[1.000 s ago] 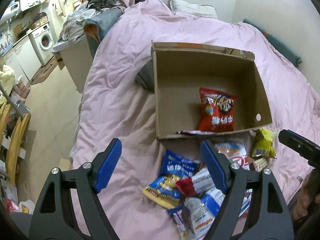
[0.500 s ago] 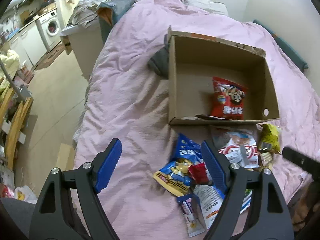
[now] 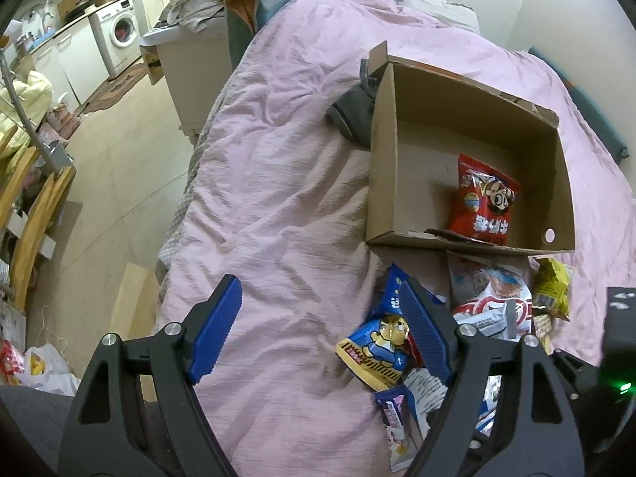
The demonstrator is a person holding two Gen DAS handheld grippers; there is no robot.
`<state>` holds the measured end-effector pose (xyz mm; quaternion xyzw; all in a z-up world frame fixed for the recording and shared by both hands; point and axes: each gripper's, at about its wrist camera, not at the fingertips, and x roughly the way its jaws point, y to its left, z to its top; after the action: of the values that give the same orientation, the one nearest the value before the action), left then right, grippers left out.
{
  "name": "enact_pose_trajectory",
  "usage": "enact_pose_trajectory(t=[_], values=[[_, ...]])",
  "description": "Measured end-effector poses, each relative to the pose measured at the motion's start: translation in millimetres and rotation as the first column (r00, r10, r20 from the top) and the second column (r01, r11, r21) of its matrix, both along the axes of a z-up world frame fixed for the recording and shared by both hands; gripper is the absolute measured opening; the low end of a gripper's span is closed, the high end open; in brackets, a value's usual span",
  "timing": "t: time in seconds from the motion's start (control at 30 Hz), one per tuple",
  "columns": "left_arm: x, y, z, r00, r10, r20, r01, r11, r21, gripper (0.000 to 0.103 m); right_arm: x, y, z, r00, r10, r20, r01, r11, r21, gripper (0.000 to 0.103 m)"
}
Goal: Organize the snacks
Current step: 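Grasp the blue-and-white bag with the right gripper while the left gripper grasps the wrapped bar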
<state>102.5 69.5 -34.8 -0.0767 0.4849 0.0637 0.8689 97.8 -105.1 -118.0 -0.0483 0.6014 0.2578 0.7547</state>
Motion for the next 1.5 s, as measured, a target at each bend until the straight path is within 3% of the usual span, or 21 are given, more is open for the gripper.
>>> enact_pose_trajectory(t=[0.1, 0.17, 0.23, 0.37, 0.5, 0.63, 0.77, 0.87, 1.07, 1.3, 1.5], values=[[-1.7, 3.9, 0.4, 1.0, 0.007, -0.001, -0.007, 1.0, -0.004, 0.079, 1.4, 3.9, -12.0, 0.999, 0.01, -0.042, -0.012, 0.999, -0.039, 0.085], [-2.6, 6.5, 0.3, 1.0, 0.012, -0.006, -0.012, 1.0, -0.015, 0.079, 1.1, 2.4, -23.1, 0.997, 0.011, -0.08, -0.016, 0.999, -0.052, 0.074], [-2.6, 8.2, 0.6, 1.0, 0.014, -0.012, -0.014, 0.999, -0.032, 0.079, -2.0, -1.7, -20.6, 0.999, 0.012, -0.037, -0.014, 0.999, -0.044, 0.067], [-2.0, 8.6, 3.5, 1.0, 0.011, -0.009, -0.012, 0.999, -0.052, 0.079, -7.3, -11.9, -12.1, 0.998, 0.01, -0.055, -0.01, 1.0, 0.004, 0.058], [-3.0, 7.3, 5.2, 1.0, 0.007, -0.011, -0.008, 0.998, -0.065, 0.079, -15.1, -30.5, 3.6, 0.992, -0.005, -0.124, 0.019, 0.993, 0.113, 0.057], [-3.1, 9.4, 3.7, 0.999, 0.022, -0.023, -0.023, 0.998, -0.064, 0.079, -21.0, -58.1, 26.4, 0.991, -0.029, -0.132, 0.053, 0.982, 0.182, 0.057], [-4.8, 7.9, -3.5, 0.998, 0.032, -0.062, -0.036, 0.997, -0.063, 0.079, -19.6, -89.4, 58.4, 0.995, -0.096, -0.005, 0.095, 0.966, 0.242, 0.057], [-10.4, 1.5, -13.4, 0.994, 0.028, -0.11, -0.037, 0.996, -0.08, 0.079, -15.1, -116.3, 69.6, 0.978, -0.189, 0.093, 0.158, 0.95, 0.27, 0.057], [-32.5, -13.7, -50.4, 0.963, 0.068, -0.262, -0.116, 0.978, -0.172, 0.078, -12.2, -141.6, 73.3, 0.943, -0.306, 0.131, 0.253, 0.915, 0.315, 0.057], [-61.1, -44.1, -90.7, 0.925, 0.091, -0.368, -0.157, 0.976, -0.154, 0.065, -8.8, -154.8, 63.4, 0.929, -0.357, 0.093, 0.311, 0.894, 0.324, 0.057], [-69.8, -73.9, -106.7, 0.926, 0.064, -0.371, -0.101, 0.991, -0.083, 0.056, -9.1, -163.4, 61.7, 0.92, -0.385, 0.071, 0.341, 0.877, 0.338, 0.057]])
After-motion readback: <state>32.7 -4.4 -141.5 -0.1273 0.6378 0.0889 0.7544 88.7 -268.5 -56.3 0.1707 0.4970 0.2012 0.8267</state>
